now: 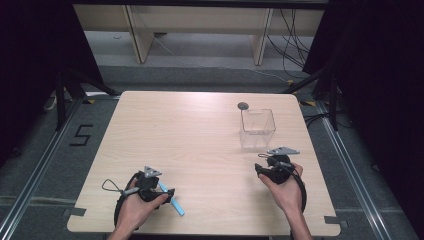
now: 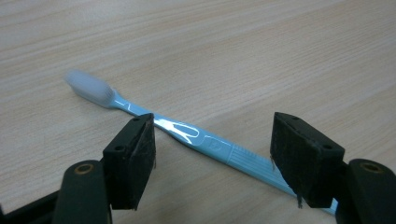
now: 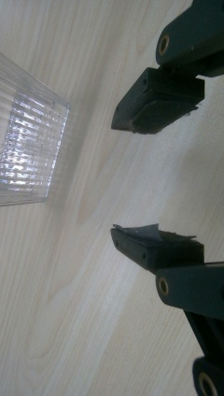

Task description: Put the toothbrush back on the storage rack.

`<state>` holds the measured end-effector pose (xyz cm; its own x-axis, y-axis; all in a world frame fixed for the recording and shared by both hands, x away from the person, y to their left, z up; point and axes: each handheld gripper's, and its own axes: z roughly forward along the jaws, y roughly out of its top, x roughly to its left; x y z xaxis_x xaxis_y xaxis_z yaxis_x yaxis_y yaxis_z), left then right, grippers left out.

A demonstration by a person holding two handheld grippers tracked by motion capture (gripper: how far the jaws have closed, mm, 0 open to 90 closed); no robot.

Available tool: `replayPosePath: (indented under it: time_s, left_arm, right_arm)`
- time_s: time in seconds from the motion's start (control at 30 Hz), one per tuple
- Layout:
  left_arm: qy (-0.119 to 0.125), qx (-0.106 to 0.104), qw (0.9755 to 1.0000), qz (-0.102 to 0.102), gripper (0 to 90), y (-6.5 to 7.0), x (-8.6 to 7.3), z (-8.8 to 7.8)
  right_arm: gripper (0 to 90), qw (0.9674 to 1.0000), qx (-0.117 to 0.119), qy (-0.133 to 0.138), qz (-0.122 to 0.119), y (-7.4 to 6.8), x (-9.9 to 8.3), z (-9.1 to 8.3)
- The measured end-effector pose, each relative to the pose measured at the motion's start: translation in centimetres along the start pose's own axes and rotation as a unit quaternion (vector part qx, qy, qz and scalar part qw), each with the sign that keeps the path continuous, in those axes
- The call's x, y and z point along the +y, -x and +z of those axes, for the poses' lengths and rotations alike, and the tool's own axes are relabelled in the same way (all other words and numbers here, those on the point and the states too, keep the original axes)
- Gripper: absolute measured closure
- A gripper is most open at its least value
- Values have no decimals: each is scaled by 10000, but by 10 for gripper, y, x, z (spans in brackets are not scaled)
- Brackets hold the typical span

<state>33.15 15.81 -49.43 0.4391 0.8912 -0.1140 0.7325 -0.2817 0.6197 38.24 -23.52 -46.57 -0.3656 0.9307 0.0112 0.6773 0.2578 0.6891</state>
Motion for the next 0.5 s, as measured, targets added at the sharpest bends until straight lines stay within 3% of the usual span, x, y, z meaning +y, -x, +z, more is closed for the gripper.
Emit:
replayPosePath:
  time_s: [0.07,0.1,0.13,0.17,0.3,0.33,0.37,0.47,0.5]
  left_arm:
    - [-14,59,10000,19,305,0,1,1]
    - [-4,67,10000,25,303,0,1,1]
    - [-4,67,10000,25,303,0,1,1]
    - [-4,59,10000,2,303,1,2,2]
    - [-80,68,9999,25,303,1,2,2]
    - [-98,67,9999,31,303,2,3,2]
    - [-98,67,9999,31,303,2,3,2]
    - [-49,110,9999,-40,304,3,3,5]
    - [-181,137,9997,16,303,4,3,5]
  right_arm:
    - [422,10000,-34,1,42,-1,0,2]
    - [422,9999,123,-37,18,0,0,2]
    - [422,9999,123,-37,18,0,0,2]
    - [422,10000,-15,-17,-58,-1,-1,1]
    - [422,9999,-10,-46,102,-4,0,1]
    - [422,10000,16,11,-97,0,0,1]
    - [422,9999,-56,20,-108,0,0,1]
    - [422,10000,13,8,-90,0,0,1]
    - [422,10000,-9,11,-96,0,0,1]
